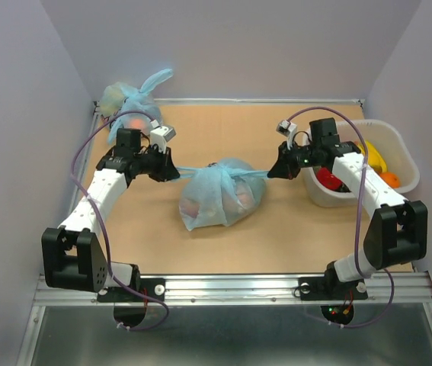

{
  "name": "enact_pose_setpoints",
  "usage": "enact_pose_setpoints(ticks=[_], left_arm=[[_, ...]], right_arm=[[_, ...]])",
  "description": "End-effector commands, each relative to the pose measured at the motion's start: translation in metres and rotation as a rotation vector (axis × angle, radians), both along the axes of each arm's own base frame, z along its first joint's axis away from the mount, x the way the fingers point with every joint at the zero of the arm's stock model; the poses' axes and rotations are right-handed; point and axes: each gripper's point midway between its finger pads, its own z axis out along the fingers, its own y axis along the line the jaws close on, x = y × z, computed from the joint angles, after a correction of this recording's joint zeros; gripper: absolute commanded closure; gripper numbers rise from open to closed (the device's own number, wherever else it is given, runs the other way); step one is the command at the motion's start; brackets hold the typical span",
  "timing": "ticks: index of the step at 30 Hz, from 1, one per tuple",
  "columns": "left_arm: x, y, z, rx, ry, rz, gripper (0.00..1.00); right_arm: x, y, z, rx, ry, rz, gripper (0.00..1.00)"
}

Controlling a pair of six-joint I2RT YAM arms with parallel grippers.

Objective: Place the fake fruits into the plastic bag and tie a complex knot

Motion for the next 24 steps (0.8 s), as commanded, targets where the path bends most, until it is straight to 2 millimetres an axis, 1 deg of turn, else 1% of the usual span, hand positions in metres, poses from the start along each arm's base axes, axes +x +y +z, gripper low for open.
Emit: enact_pose_setpoints(ticks=[1, 3, 4, 5, 6, 7, 9, 10, 13, 16, 20, 24], left_arm=[[0.02, 0.099, -0.026, 0.288, -0.026, 0.326, 1.0], [0.022, 0.114, -0.028, 0.343, -0.052, 0.384, 1.0], [0.021, 0.127, -0.034, 0.367, -0.042, 0.422, 1.0], [0.021, 0.131, -0.034, 0.383, -0.053, 0.443, 1.0], [0.021, 0.141, -0.036, 0.415, -0.053, 0.479, 1.0], [0.018, 0.144, -0.043, 0.431, -0.04, 0.493, 1.0], [0.018, 0.155, -0.047, 0.462, -0.04, 0.536, 1.0], [0.018, 0.16, -0.05, 0.472, -0.038, 0.555, 1.0], [0.018, 0.167, -0.055, 0.492, -0.018, 0.569, 1.0], [0.018, 0.174, -0.059, 0.521, -0.012, 0.58, 1.0], [0.017, 0.181, -0.065, 0.522, 0.009, 0.574, 1.0], [0.015, 0.183, -0.067, 0.519, 0.026, 0.563, 1.0]], right_arm=[[0.02, -0.089, -0.038, -0.322, -0.005, -0.214, 0.99], [0.022, -0.105, -0.046, -0.386, -0.003, -0.255, 0.99], [0.023, -0.11, -0.047, -0.403, -0.005, -0.268, 0.99], [0.026, -0.116, -0.048, -0.418, -0.01, -0.29, 1.0], [0.027, -0.123, -0.051, -0.448, -0.009, -0.314, 1.0], [0.028, -0.127, -0.053, -0.463, -0.013, -0.327, 1.0], [0.031, -0.136, -0.056, -0.503, -0.025, -0.357, 1.0], [0.029, -0.14, -0.062, -0.52, -0.015, -0.362, 1.0], [0.023, -0.149, -0.072, -0.561, 0.0, -0.366, 0.99], [0.021, -0.155, -0.078, -0.586, 0.004, -0.371, 1.0], [0.015, -0.159, -0.086, -0.597, 0.022, -0.371, 1.0], [0.01, -0.159, -0.091, -0.599, 0.035, -0.365, 1.0]])
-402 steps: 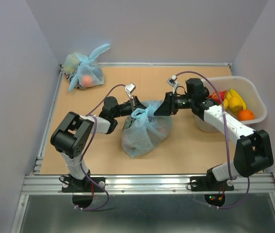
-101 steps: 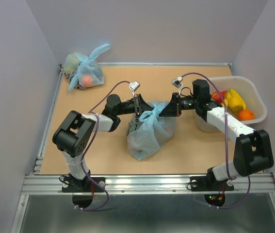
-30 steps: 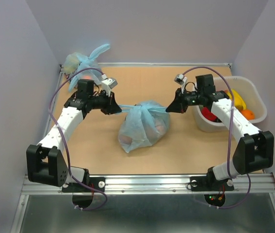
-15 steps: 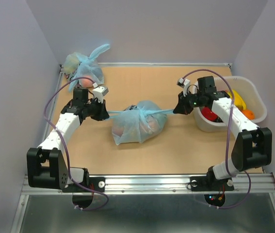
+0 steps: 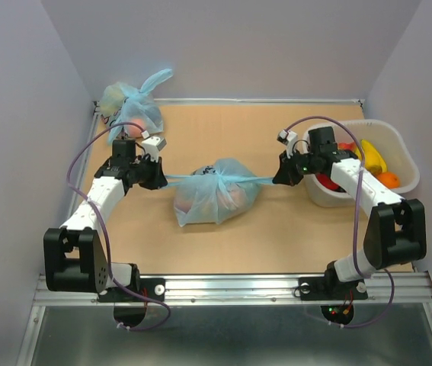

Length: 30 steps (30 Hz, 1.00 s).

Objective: Place the fake fruits into the plastic bag and tie a complex knot

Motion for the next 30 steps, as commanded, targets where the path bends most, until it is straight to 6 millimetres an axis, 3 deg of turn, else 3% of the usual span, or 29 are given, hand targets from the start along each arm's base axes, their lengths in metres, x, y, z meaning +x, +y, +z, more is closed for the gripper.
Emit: enact_pose_setpoints(ticks=[1, 7, 14, 17, 20, 24, 26, 30], left_arm=[[0.009, 0.125, -0.015, 0.37, 0.004, 0.348, 1.0], [0.007, 0.123, -0.022, 0.38, 0.015, 0.301, 1.0], [0.013, 0.099, -0.004, 0.323, -0.03, 0.212, 1.0], [0.023, 0.085, 0.021, 0.296, -0.112, 0.181, 1.0], [0.033, 0.089, 0.034, 0.313, -0.148, 0.211, 1.0], [0.036, 0.101, 0.033, 0.354, -0.138, 0.244, 1.0], [0.039, 0.105, 0.049, 0.337, -0.183, 0.26, 1.0], [0.04, 0.095, 0.082, 0.29, -0.281, 0.213, 1.0]], right_arm=[[0.001, -0.123, -0.043, -0.417, 0.049, -0.282, 1.0], [-0.004, -0.108, -0.048, -0.343, 0.07, -0.246, 0.99], [0.015, -0.07, -0.008, -0.123, 0.035, -0.21, 1.0], [0.034, -0.065, 0.02, -0.083, -0.021, -0.218, 1.0], [0.048, -0.073, 0.026, -0.126, -0.05, -0.248, 1.0], [0.057, -0.092, 0.027, -0.226, -0.095, -0.283, 1.0], [0.06, -0.098, 0.034, -0.246, -0.123, -0.303, 0.99], [0.069, -0.116, 0.058, -0.233, -0.184, -0.364, 1.0]])
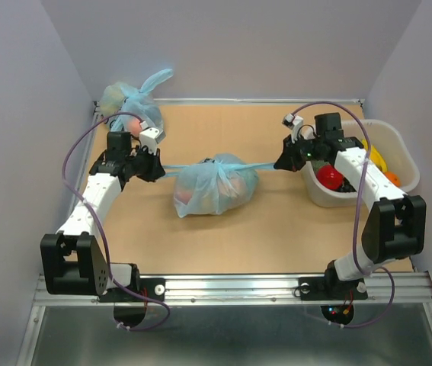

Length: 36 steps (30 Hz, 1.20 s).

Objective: Place the fake fruits into the plastic bag and tie a complex knot

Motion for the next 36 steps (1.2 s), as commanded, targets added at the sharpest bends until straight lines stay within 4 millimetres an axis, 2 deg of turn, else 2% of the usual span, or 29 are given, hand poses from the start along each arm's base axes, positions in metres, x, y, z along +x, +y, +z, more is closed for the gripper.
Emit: enact_pose_setpoints(ticks=[1, 5, 9, 12, 13, 14, 18, 20, 21, 23, 24, 25, 26, 27, 28, 29, 30, 31, 33, 34, 35, 36], left_arm=[[0.025, 0.09, 0.059, 0.229, -0.213, 0.269, 1.0], [0.025, 0.093, 0.067, 0.216, -0.254, 0.262, 1.0], [0.028, 0.103, 0.054, 0.235, -0.229, 0.283, 1.0], [0.032, 0.1, 0.037, 0.222, -0.203, 0.258, 1.0], [0.033, 0.098, 0.028, 0.21, -0.185, 0.253, 1.0], [0.036, 0.096, 0.01, 0.2, -0.14, 0.246, 1.0], [0.039, 0.087, -0.021, 0.157, -0.051, 0.229, 1.0], [0.04, 0.08, -0.021, 0.128, -0.055, 0.203, 0.94], [0.039, 0.078, -0.017, 0.122, -0.065, 0.197, 0.87], [0.039, 0.074, -0.01, 0.107, -0.081, 0.174, 0.78], [0.036, 0.073, -0.009, 0.103, -0.074, 0.17, 0.74], [0.034, 0.069, -0.004, 0.093, -0.081, 0.149, 0.63], [0.029, 0.067, -0.004, 0.085, -0.059, 0.139, 0.57], [0.026, 0.063, 0.001, 0.074, -0.061, 0.127, 0.42], [0.025, 0.064, 0.006, 0.074, -0.064, 0.131, 0.15], [0.027, 0.064, 0.017, 0.069, -0.078, 0.141, 0.01], [0.023, 0.064, 0.025, 0.065, -0.078, 0.155, 0.01], [0.028, 0.064, 0.045, 0.06, -0.111, 0.161, 0.01], [0.022, 0.061, 0.062, 0.043, -0.1, 0.16, 0.01], [0.023, 0.062, 0.072, 0.044, -0.11, 0.169, 0.01], [0.027, 0.064, 0.09, 0.044, -0.14, 0.182, 0.01], [0.027, 0.065, 0.096, 0.042, -0.136, 0.197, 0.01]], right_arm=[[0.044, -0.123, 0.027, -0.288, -0.149, -0.369, 1.0], [0.046, -0.131, 0.039, -0.273, -0.18, -0.391, 1.0], [0.044, -0.132, 0.029, -0.28, -0.162, -0.381, 1.0], [0.044, -0.128, 0.008, -0.268, -0.133, -0.355, 1.0], [0.04, -0.121, -0.003, -0.239, -0.102, -0.326, 1.0], [0.037, -0.113, -0.016, -0.224, -0.066, -0.298, 0.99], [0.024, -0.087, -0.046, -0.215, 0.004, -0.214, 0.99], [0.023, -0.082, -0.048, -0.203, 0.023, -0.221, 1.0], [0.024, -0.081, -0.047, -0.198, 0.026, -0.225, 1.0], [0.027, -0.083, -0.042, -0.201, 0.017, -0.241, 0.98], [0.027, -0.083, -0.039, -0.201, 0.01, -0.244, 0.94], [0.025, -0.082, -0.036, -0.191, 0.019, -0.247, 0.81], [0.024, -0.081, -0.032, -0.185, 0.019, -0.245, 0.68], [0.024, -0.079, -0.027, -0.176, 0.015, -0.239, 0.53], [0.023, -0.075, -0.017, -0.151, 0.006, -0.226, 0.42], [0.019, -0.073, -0.012, -0.142, 0.02, -0.224, 0.25], [0.023, -0.072, 0.004, -0.129, -0.005, -0.229, 0.08], [0.018, -0.069, 0.014, -0.112, 0.005, -0.231, 0.0], [0.019, -0.067, 0.035, -0.095, -0.02, -0.238, 0.0], [0.022, -0.066, 0.052, -0.082, -0.048, -0.247, 0.0], [0.02, -0.066, 0.065, -0.074, -0.066, -0.251, 0.0], [0.021, -0.065, 0.072, -0.065, -0.076, -0.261, 0.0]])
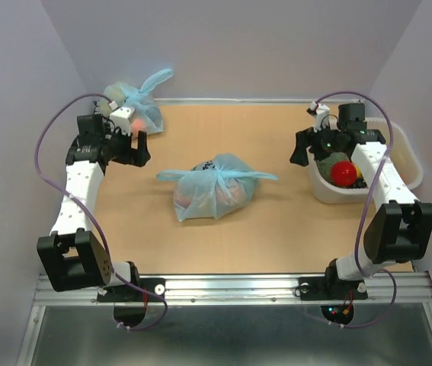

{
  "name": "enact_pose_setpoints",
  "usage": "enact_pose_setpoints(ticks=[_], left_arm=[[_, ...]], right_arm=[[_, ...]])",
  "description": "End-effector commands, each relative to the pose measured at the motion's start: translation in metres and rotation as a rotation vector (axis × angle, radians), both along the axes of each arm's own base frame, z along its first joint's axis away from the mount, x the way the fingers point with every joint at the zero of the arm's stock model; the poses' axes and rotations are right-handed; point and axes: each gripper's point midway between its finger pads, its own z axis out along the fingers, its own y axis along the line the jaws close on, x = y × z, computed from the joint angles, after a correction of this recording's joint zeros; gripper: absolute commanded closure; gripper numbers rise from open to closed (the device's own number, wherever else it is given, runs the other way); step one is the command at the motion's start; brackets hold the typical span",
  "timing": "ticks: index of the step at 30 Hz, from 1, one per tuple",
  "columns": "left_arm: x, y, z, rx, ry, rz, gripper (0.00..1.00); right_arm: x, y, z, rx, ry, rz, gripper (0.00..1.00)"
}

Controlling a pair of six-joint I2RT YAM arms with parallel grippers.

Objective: Place the fake fruits into the plastic bag and tie a complex knot

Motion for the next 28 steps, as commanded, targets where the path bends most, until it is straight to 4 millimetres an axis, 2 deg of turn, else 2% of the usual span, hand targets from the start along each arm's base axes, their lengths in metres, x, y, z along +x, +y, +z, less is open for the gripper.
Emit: enact_pose_setpoints(ticks=[1, 2, 4, 5, 8, 9, 11, 12, 13, 14, 15, 18, 19, 20, 23, 28], left_arm=[[0.001, 0.004, 0.063, -0.005, -0.091, 0.071, 0.01], [0.003, 0.005, 0.078, -0.01, -0.104, 0.086, 0.01], [0.009, 0.003, 0.086, -0.026, -0.1, 0.09, 0.01], [0.015, 0.003, 0.101, -0.032, -0.134, 0.092, 0.01], [0.026, -0.006, 0.113, -0.059, -0.158, 0.074, 0.01], [0.031, -0.016, 0.112, -0.061, -0.163, 0.055, 0.01], [0.034, -0.026, 0.107, -0.065, -0.154, 0.053, 0.01], [0.036, -0.033, 0.106, -0.059, -0.162, 0.05, 0.01], [0.034, -0.051, 0.103, -0.061, -0.159, 0.017, 0.01], [0.032, -0.06, 0.101, -0.062, -0.159, 0.001, 0.01], [0.027, -0.077, 0.093, -0.068, -0.149, -0.03, 0.01], [0.018, -0.098, 0.077, -0.084, -0.128, -0.07, 0.01], [0.014, -0.109, 0.074, -0.085, -0.124, -0.094, 0.01], [0.01, -0.112, 0.066, -0.086, -0.109, -0.098, 0.01], [0.007, -0.122, 0.064, -0.098, -0.117, -0.119, 0.01], [0.013, -0.121, 0.07, -0.095, -0.139, -0.087, 0.01]], right_arm=[[0.001, -0.004, 0.064, 0.031, -0.084, -0.068, 0.0], [0.005, -0.001, 0.08, 0.053, -0.11, -0.068, 0.0], [0.008, 0.007, 0.094, 0.114, -0.106, -0.068, 0.0], [0.009, 0.017, 0.103, 0.165, -0.105, -0.033, 0.0], [0.015, 0.032, 0.11, 0.279, -0.072, -0.022, 0.0], [0.019, 0.035, 0.102, 0.299, -0.05, -0.035, 0.0], [0.023, 0.063, 0.103, 0.344, -0.053, -0.011, 0.0], [0.024, 0.072, 0.097, 0.349, -0.036, -0.009, 0.0], [0.026, 0.079, 0.094, 0.336, -0.042, -0.011, 0.0], [0.028, 0.089, 0.094, 0.337, -0.068, 0.009, 0.0], [0.021, 0.105, 0.085, 0.333, -0.052, 0.035, 0.0], [0.015, 0.126, 0.077, 0.323, -0.076, 0.06, 0.0], [0.01, 0.128, 0.067, 0.319, -0.054, 0.054, 0.0], [0.008, 0.131, 0.065, 0.324, -0.062, 0.063, 0.0], [-0.002, 0.137, 0.056, 0.319, -0.06, 0.073, 0.0], [-0.001, 0.133, 0.061, 0.305, -0.092, 0.056, 0.0]])
